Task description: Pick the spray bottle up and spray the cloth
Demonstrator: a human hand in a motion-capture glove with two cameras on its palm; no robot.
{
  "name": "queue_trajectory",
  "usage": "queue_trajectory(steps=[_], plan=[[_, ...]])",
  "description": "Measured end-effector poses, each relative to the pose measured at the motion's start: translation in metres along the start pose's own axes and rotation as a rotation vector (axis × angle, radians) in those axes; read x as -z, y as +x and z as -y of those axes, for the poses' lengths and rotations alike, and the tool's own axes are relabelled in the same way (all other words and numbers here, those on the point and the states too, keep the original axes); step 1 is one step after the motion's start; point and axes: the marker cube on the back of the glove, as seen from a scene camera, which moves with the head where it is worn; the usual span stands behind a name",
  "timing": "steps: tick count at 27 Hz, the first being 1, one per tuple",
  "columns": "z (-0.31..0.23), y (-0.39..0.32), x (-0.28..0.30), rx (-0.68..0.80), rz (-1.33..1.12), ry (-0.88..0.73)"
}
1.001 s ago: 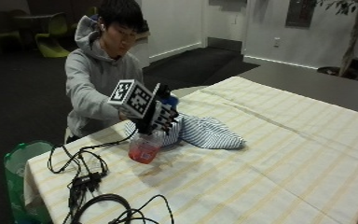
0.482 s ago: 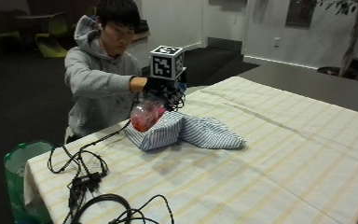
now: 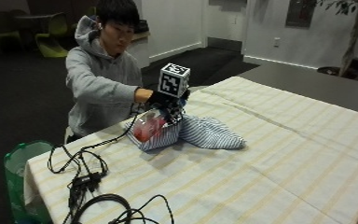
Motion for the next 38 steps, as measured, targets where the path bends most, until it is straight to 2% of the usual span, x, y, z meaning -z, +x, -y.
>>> queue_trajectory(steps=[11,17,23,27,32,38], plan=[[-0.015,-0.005,0.036,0.001,0.03,0.047],[-0.027,-0.034,0.088,0.07,0.142,0.175],[-0.03,-0.077,0.137,0.164,0.442,0.381],[-0.026,-0.114,0.154,0.268,0.713,0.461],[-0.009,-0.156,0.156,0.332,1.015,0.53],[0.018,-0.204,0.131,0.305,1.343,0.578]])
